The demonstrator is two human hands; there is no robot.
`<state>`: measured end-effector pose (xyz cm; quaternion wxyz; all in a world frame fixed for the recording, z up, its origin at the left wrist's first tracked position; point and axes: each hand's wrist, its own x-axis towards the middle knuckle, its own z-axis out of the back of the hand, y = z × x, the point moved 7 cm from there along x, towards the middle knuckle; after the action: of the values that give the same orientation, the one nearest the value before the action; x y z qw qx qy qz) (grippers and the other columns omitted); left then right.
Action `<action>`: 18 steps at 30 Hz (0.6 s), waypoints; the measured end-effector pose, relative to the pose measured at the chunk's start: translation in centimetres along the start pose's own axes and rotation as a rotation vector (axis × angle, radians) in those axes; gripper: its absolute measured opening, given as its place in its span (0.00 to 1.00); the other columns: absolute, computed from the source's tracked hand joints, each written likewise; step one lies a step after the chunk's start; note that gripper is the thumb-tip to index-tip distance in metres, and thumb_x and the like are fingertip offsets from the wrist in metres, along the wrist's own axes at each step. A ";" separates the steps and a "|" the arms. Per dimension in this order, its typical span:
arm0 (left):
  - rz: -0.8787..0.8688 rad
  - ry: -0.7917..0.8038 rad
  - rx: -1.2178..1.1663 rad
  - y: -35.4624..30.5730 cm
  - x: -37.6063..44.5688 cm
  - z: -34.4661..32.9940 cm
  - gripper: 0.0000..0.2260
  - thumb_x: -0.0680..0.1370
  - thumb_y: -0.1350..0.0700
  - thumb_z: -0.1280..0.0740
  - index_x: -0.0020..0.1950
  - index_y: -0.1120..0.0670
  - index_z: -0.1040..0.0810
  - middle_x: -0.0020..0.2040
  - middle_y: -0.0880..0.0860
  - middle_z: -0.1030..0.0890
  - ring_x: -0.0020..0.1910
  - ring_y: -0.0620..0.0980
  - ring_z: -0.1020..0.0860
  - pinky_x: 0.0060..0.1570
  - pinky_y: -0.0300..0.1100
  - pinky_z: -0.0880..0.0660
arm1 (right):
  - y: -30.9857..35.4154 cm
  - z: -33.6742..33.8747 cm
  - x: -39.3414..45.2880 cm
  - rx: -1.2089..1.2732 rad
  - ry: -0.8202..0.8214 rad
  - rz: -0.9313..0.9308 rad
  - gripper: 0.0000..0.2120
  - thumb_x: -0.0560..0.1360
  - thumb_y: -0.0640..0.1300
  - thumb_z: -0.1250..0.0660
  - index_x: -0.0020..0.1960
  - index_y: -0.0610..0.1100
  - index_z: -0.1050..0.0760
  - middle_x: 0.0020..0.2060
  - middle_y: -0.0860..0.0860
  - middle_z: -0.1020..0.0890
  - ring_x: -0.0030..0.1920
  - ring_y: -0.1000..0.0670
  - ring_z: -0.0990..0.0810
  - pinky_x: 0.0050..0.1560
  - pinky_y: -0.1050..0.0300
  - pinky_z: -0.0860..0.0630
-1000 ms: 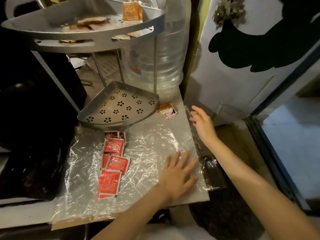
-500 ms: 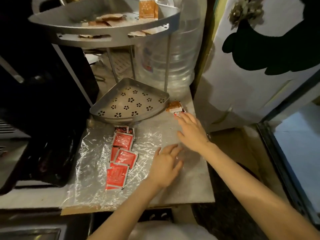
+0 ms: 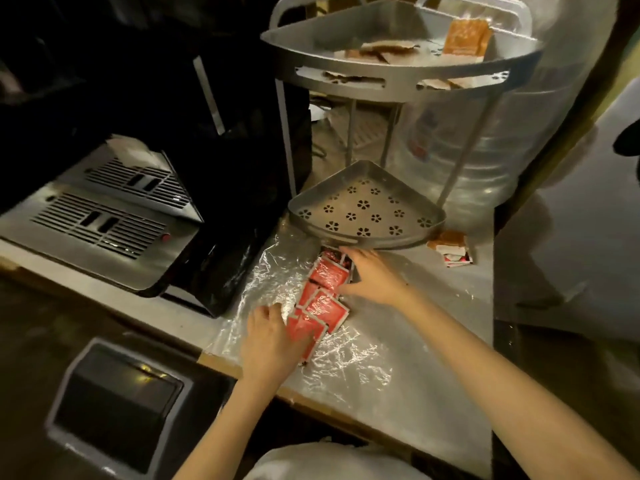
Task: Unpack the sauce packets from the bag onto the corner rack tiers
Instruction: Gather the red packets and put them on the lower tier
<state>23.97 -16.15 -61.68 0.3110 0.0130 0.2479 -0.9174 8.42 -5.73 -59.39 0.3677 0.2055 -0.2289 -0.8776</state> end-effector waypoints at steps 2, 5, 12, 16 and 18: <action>0.008 0.052 0.033 0.2 -0.1 -0.6 0.27 0.71 0.39 0.36 0.59 0.59 0.29 0.57 0.57 0.28 0.56 0.55 0.29 0.56 0.49 0.28 | 0.3 -0.5 0.7 0.006 0.024 0.008 0.38 0.67 0.51 0.27 0.71 0.43 0.40 0.70 0.44 0.32 0.71 0.45 0.36 0.72 0.49 0.44; 0.037 0.079 0.043 0.0 -0.2 -1.1 0.25 0.71 0.41 0.34 0.60 0.58 0.29 0.55 0.56 0.26 0.53 0.54 0.26 0.53 0.48 0.25 | -0.5 -1.3 1.8 0.007 0.039 -0.058 0.44 0.64 0.51 0.24 0.72 0.42 0.42 0.70 0.42 0.34 0.71 0.42 0.38 0.72 0.46 0.43; 0.047 0.108 0.026 -0.3 0.8 -1.6 0.18 0.72 0.48 0.31 0.55 0.58 0.27 0.52 0.52 0.25 0.49 0.49 0.26 0.50 0.44 0.23 | -2.5 -1.7 3.3 -0.073 0.042 -0.199 0.40 0.54 0.55 0.21 0.60 0.41 0.30 0.58 0.46 0.26 0.62 0.44 0.31 0.66 0.45 0.35; 0.006 0.085 0.010 -1.2 0.9 -1.1 0.18 0.72 0.49 0.30 0.53 0.58 0.29 0.50 0.53 0.26 0.42 0.47 0.27 0.39 0.38 0.27 | -3.2 -1.6 2.6 0.025 0.123 -0.237 0.28 0.52 0.52 0.20 0.48 0.45 0.22 0.49 0.48 0.18 0.54 0.47 0.22 0.58 0.48 0.26; -0.019 0.102 -0.014 -1.5 0.9 -1.1 0.17 0.72 0.51 0.30 0.54 0.58 0.30 0.51 0.53 0.27 0.41 0.47 0.29 0.36 0.37 0.31 | -3.4 -1.0 2.3 -0.003 0.116 -0.226 0.28 0.53 0.55 0.20 0.49 0.46 0.22 0.51 0.49 0.19 0.56 0.48 0.25 0.62 0.49 0.30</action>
<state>22.23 -15.09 -62.13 0.2892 0.0553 0.2701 -0.9167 5.59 -5.52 -62.52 0.2796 0.2799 -0.1812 -0.9004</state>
